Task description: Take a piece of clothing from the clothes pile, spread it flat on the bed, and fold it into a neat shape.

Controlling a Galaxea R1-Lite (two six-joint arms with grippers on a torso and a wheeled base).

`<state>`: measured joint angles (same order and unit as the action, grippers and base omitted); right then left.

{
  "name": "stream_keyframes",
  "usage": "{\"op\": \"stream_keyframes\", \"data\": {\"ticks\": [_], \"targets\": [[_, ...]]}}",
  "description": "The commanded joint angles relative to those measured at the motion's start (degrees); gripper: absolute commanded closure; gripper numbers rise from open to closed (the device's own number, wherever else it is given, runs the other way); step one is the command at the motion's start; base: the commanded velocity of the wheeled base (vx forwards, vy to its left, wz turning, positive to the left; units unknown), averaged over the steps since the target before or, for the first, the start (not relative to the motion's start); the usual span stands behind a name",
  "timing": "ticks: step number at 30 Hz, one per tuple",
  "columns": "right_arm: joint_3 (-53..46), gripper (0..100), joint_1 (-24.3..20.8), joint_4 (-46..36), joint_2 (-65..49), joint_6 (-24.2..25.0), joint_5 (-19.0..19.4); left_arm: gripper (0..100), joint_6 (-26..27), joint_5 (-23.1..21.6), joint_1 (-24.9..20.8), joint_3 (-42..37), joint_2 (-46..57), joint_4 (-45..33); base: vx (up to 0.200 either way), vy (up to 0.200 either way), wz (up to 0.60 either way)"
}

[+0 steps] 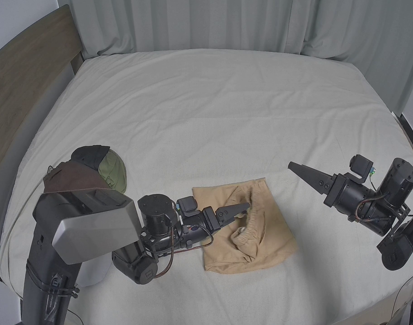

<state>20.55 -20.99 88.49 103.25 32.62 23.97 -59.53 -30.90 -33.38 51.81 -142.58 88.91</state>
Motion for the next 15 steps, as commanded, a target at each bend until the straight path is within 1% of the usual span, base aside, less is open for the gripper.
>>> {"op": "stream_keyframes", "data": {"ticks": [1, 7, 11, 13, 15], "targets": [[-0.07, 0, -0.01, 0.01, 0.19, 0.07, 0.03, 0, 0.02, 0.58, -0.28, 0.05, -0.07, 0.04, 0.0, 0.0, 0.0], [-0.43, 0, -0.1, 0.01, 1.34, 0.16, 0.03, 0, 0.9, 0.76, -0.81, -0.57, 0.9, -0.05, 0.0, 0.0, 0.0], [-0.16, 0, 0.25, 0.19, 7.4, 0.51, -0.06, 0, 4.77, 0.76, -0.11, -3.91, 2.75, -0.05, 0.0, 0.0, 0.0], [-0.16, 0, 0.34, 0.1, 8.19, 0.51, -0.06, 0, 5.47, 0.76, -0.02, -5.05, 3.36, -0.05, 0.0, 0.0, 0.0], [-0.34, 0, 0.07, 0.1, 10.21, 0.6, -0.15, 0, 8.55, 0.67, 1.39, -8.57, 6.17, -0.05, 0.0, 0.0, 0.0]]}}
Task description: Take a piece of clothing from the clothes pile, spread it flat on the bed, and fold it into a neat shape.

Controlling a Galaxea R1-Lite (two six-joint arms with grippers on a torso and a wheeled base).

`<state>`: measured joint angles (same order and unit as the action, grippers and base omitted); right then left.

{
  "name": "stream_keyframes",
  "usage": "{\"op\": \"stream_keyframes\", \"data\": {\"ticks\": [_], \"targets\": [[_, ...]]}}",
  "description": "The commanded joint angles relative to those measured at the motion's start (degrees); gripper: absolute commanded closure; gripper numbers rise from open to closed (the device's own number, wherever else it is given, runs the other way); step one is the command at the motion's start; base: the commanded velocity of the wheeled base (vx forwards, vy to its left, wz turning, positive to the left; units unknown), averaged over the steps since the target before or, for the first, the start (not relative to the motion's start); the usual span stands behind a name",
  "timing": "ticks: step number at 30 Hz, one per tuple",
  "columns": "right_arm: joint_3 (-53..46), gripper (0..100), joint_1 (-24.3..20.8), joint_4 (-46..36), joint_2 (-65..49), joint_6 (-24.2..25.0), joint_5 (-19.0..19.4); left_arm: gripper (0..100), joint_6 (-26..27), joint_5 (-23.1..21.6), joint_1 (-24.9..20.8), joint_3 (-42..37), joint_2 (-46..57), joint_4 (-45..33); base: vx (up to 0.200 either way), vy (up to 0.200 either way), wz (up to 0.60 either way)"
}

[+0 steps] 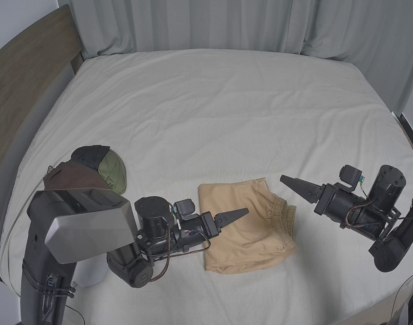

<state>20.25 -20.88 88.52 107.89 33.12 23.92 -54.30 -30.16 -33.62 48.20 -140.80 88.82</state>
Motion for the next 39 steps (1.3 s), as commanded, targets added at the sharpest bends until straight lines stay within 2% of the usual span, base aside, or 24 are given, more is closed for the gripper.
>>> {"op": "stream_keyframes", "data": {"ticks": [1, 2, 3, 4, 6, 7, 8, 10, 12, 16, 23, 28, 39], "targets": [[-0.12, 0, -0.12, 0.17, 6.28, 0.19, -0.1, 0, 4.9, -0.07, 2.07, -6.28, 5.45, 0.04, 0.0, 0.0, 0.0], [-0.12, 0, -0.21, 0.08, 6.55, 0.28, -0.01, 0, 5.52, -0.07, 2.16, -6.72, 5.8, 0.04, 0.0, 0.0, 0.0], [0.05, 0, -0.21, 0.17, 8.22, 0.45, -0.1, 0, 10.35, -0.07, 3.21, -9.53, 7.73, 0.04, 0.0, 0.0, 0.0], [0.05, 0, -0.21, 0.17, 8.22, 0.45, -0.1, 0, 10.35, -0.07, 3.21, -9.53, 7.73, 0.04, 0.0, 0.0, 0.0], [0.58, 0, -0.12, 0.17, 11.38, 0.45, -0.36, 0, 21.69, -0.07, 5.85, -13.84, 10.55, 0.12, 0.0, 0.0, 0.0], [0.85, 0, -0.04, 0.17, 11.82, 0.45, -0.45, 0, 23.45, -0.07, 6.2, -14.45, 10.99, 0.12, 0.0, 0.0, 0.0], [1.81, 0, 0.05, 0.17, 13.05, 0.54, -1.68, 0, 28.37, -0.25, 7.17, -16.47, 13.1, 0.04, 0.0, 0.0, 0.0], [2.78, 0, -0.04, 0.08, 14.72, 0.89, -4.23, 0, 32.41, -0.51, 9.54, -18.85, 15.82, 0.04, 0.0, 0.0, 0.0], [3.39, 0, -0.3, 0.17, 16.3, 1.77, -5.81, 0, 33.82, -0.6, 11.56, -20.16, 16.96, 0.12, 0.0, 0.0, 0.0], [3.83, 0, -0.65, 0.08, 18.41, 3.09, -6.16, 0, 35.14, -0.87, 15.16, -21.92, 17.84, 0.21, 0.0, 0.0, 0.0], [3.66, 0, -1.18, 0.08, 20.08, 4.23, -6.25, 0, 38.65, -0.6, 16.66, -20.78, 16.26, 0.21, 0.0, 0.0, 0.0], [4.19, 0, -1.62, 0.08, 21.84, 5.55, -6.34, 0, 38.92, -0.78, 16.75, -20.69, 14.5, 0.21, 0.0, 0.0, 0.0], [1.37, 0, -2.06, 0.17, 27.9, 4.93, -6.25, 0, 39.79, -0.78, 17.27, -19.9, 14.24, 0.21, 0.0, 0.0, 0.0]]}}
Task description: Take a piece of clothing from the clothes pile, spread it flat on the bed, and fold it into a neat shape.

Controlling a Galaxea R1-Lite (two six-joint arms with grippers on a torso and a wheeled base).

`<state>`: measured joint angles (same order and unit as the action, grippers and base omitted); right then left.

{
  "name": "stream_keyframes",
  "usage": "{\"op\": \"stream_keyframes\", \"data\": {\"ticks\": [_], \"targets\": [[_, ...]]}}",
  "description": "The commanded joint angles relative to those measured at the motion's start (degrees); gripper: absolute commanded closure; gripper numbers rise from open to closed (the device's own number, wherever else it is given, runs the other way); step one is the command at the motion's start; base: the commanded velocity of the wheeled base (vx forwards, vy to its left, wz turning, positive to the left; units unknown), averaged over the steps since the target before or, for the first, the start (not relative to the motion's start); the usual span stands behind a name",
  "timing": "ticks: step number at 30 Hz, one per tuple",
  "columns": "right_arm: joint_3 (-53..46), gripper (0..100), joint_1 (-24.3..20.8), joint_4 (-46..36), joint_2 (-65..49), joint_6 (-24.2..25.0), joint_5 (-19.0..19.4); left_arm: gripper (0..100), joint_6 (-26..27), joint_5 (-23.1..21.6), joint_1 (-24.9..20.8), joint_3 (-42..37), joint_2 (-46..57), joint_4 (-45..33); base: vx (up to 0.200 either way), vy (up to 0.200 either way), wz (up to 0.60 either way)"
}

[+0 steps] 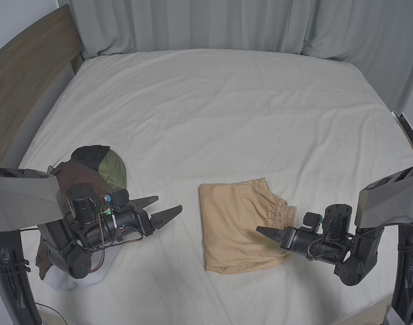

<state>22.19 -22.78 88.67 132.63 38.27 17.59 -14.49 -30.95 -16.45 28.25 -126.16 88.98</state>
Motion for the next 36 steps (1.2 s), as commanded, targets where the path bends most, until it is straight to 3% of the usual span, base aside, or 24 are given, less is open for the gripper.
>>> {"op": "stream_keyframes", "data": {"ticks": [1, 11, 22, 33, 36], "targets": [[-0.74, 0, -0.16, -0.08, 3.16, -0.21, -0.01, 0, -0.01, 0.01, 0.1, -0.03, -0.49, 0.05, 0.0, 0.0, 0.0], [-1.71, 0, 0.2, 0.01, 5.27, -3.73, 0.07, 0, -0.01, 0.01, 0.01, -0.12, -0.58, 0.05, 0.0, 0.0, 0.0], [2.69, 0, 0.9, 0.1, -1.94, -2.32, 0.16, 0, 0.08, 0.01, 0.01, -0.12, -1.19, 0.05, 0.0, 0.0, 0.0], [7.96, 0, 1.69, 0.18, 1.84, -1.88, -0.1, 0, 0.17, 0.01, -0.43, -0.21, -2.07, 0.05, 0.0, 0.0, 0.0], [10.51, 0, 2.13, 0.27, 6.23, -1.88, -2.91, 0, 0.17, 0.01, -0.43, -0.3, -1.9, 0.05, 0.0, 0.0, 0.0]]}}
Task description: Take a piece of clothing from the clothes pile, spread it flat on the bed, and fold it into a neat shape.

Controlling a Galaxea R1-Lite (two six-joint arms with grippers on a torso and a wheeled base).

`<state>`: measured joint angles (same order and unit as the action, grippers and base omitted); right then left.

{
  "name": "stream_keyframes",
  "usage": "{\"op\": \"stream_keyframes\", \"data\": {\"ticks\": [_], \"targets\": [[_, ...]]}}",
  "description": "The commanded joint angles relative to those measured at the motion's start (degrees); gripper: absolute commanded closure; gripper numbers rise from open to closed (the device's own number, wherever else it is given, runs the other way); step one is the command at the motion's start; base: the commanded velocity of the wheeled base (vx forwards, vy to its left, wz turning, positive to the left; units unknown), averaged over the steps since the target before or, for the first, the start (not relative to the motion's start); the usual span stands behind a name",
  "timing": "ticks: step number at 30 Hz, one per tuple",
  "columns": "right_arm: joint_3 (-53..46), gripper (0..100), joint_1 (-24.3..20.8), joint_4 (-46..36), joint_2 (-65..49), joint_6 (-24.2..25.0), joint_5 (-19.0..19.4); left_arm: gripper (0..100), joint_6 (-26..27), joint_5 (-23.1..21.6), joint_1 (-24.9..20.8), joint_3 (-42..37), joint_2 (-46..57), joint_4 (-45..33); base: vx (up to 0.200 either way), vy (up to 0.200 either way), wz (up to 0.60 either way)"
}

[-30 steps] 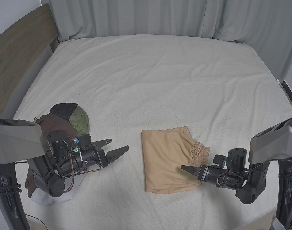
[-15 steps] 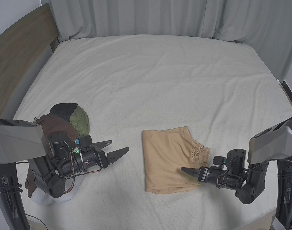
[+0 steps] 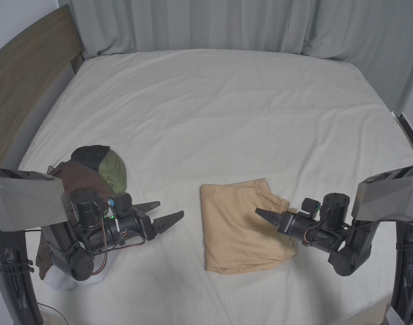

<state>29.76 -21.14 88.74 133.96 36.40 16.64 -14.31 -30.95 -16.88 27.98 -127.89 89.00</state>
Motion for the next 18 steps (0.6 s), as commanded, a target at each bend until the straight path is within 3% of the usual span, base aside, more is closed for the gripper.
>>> {"op": "stream_keyframes", "data": {"ticks": [1, 18], "targets": [[3.47, 0, 0.57, 0.12, 5.34, -0.01, -2.49, 0, -0.01, 0.01, 0.01, -0.03, -0.17, 0.03, 0.0, 0.0, 0.0], [6.1, 0, 1.63, 0.12, 7.63, 0.07, -5.21, 0, -0.01, 0.01, 0.1, -0.03, -0.25, 0.03, 0.0, 0.0, 0.0]]}}
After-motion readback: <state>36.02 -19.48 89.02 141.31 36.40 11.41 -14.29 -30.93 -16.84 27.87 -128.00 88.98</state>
